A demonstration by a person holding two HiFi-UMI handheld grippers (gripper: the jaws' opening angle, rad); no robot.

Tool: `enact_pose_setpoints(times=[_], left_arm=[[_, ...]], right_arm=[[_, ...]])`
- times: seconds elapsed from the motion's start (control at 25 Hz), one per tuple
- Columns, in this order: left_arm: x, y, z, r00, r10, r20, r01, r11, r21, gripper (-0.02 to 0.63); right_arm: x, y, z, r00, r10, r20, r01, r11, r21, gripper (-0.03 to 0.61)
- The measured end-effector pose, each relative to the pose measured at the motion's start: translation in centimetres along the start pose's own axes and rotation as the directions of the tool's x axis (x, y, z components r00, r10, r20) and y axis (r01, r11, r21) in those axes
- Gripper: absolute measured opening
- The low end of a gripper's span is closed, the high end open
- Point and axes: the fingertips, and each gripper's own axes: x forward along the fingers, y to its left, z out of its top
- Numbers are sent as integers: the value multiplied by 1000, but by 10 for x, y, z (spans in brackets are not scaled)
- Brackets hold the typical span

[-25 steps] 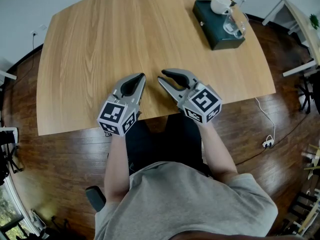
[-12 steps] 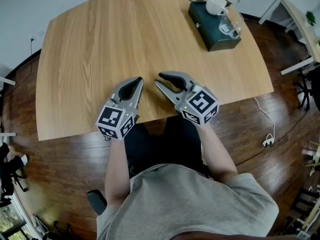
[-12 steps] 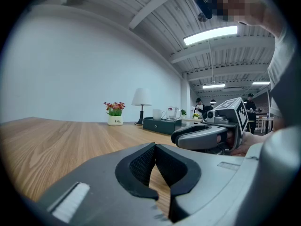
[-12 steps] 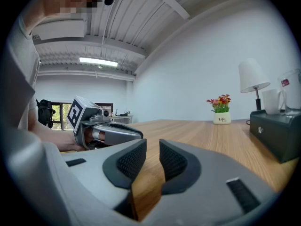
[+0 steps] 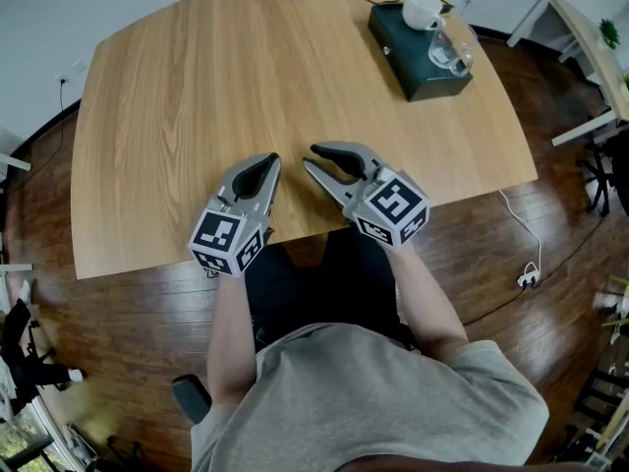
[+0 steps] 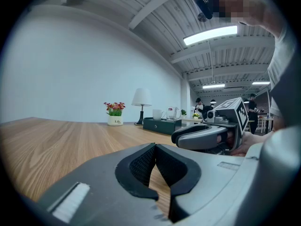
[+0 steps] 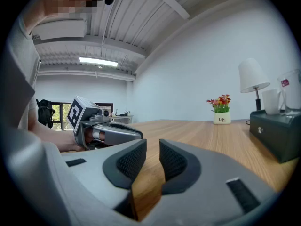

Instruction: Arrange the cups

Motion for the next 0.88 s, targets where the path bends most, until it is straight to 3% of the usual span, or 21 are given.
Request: enact_pose_setpoints(times=[0.88], left_arm=[[0, 0, 0, 1000, 0, 0, 0, 1000, 0, 10]], right_arm=[[-1, 0, -1, 1000, 3, -3, -3, 1000, -2, 77]])
